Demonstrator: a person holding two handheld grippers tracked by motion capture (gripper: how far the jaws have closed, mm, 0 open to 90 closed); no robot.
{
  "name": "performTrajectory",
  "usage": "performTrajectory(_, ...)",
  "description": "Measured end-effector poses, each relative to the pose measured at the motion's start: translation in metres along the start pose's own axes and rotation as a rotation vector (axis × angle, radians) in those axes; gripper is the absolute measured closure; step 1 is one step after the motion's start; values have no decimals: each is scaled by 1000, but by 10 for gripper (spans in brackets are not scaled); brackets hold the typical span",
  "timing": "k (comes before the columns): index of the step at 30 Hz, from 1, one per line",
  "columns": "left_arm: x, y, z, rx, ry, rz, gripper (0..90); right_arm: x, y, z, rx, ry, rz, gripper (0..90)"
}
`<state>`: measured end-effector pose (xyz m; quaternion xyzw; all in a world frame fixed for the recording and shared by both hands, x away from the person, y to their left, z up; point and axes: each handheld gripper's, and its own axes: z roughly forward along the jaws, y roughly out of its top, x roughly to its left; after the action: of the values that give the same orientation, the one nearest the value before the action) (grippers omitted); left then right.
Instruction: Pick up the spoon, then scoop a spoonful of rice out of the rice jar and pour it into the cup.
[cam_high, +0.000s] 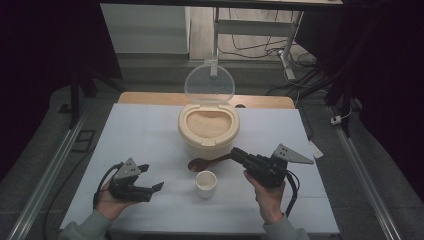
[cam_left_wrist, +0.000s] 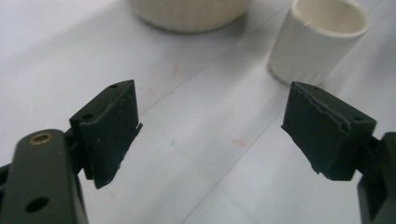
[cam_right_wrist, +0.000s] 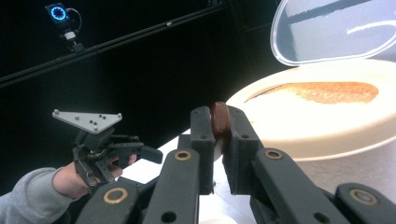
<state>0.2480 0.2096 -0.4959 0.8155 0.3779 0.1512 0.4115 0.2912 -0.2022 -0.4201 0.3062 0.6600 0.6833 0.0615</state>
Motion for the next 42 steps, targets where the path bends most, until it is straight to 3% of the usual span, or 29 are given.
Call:
performTrajectory(10,10,-20,-9,13,8,-59,137,0,9,-10,-36,-10,-20,833)
performTrajectory(42,10,-23,-1,49,3,-48,128,-1,31,-30,-126,-53,-54,834)
